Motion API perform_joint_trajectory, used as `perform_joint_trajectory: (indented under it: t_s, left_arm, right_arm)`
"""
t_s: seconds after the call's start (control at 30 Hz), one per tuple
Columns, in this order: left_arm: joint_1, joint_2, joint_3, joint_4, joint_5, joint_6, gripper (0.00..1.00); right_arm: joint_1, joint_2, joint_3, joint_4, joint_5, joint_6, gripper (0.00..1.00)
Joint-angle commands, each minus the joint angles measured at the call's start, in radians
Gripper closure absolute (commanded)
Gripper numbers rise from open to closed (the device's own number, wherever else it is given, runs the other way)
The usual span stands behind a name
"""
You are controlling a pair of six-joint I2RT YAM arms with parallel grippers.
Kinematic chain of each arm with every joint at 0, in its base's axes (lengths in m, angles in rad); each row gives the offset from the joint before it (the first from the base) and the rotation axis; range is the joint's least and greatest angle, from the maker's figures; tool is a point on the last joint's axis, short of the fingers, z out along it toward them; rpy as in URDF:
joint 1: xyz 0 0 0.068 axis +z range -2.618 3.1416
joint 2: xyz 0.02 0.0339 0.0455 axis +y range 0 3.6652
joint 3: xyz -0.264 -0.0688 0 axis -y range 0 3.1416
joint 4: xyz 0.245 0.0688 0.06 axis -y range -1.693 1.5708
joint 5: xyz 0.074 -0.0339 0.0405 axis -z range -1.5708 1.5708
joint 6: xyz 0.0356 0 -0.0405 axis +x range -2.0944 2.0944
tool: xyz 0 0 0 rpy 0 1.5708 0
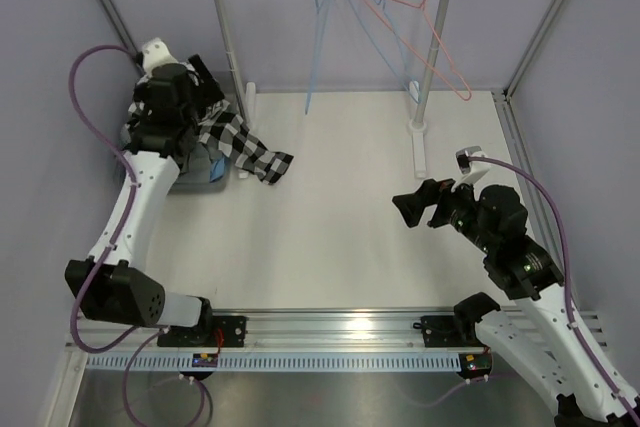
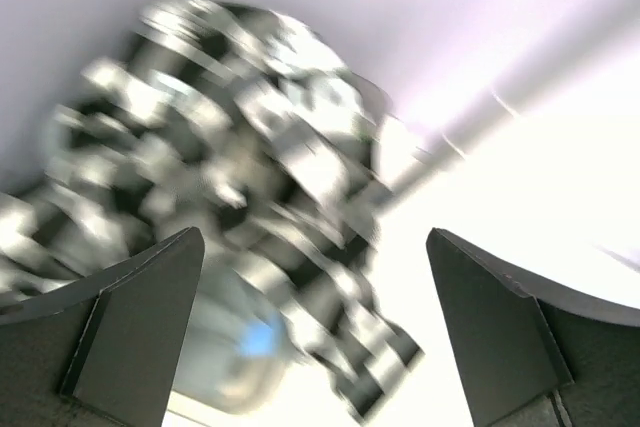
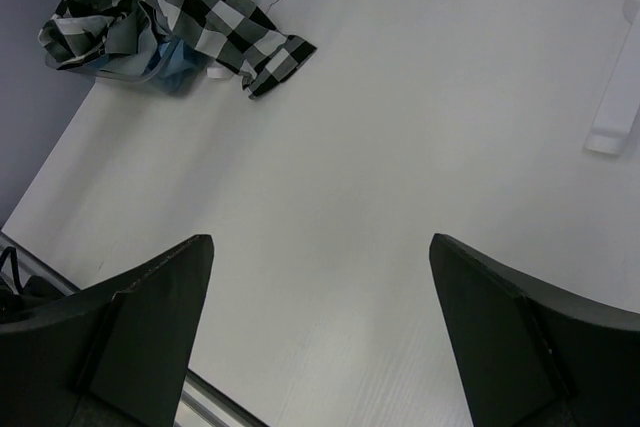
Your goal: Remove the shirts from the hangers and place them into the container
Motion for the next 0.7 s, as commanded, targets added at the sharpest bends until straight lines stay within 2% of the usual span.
perform_joint_trajectory:
  t_s: [0.0,0.13,0.3,0.5,0.67]
  left_arm:
    - [-0.134,0.029,-0.146,-0.032,-0.128,-0.079,0.01]
    - [-0.231,0.096,-0.207,-0.028,-0.150,-0.133,0.02]
    - [-0.239,0.204,-0.177,-0.031,-0.191,-0.142,0.07]
    - [-0.242,0.337,-0.094,-0.031,-0.226,-0.110,0.18]
    - [-0.242,0.416,-0.030,-0.032,-0.257,-0.094,0.22]
  right_arm:
    - [-0.002,-0.023,-0.003,0.038,-0.013,-0.008,0.01]
    - [-0.002,-0.038,-0.003,0.029,-0.017,-0.008,0.01]
    - [-0.002,-0.055,-0.011,0.027,-0.014,-0.003,0.01]
    - [-0.002,-0.050,-0.012,0.025,-0.013,-0.003,0.00]
    - [-0.002,-0.049,-0.016,0.027,-0.012,-0.002,0.00]
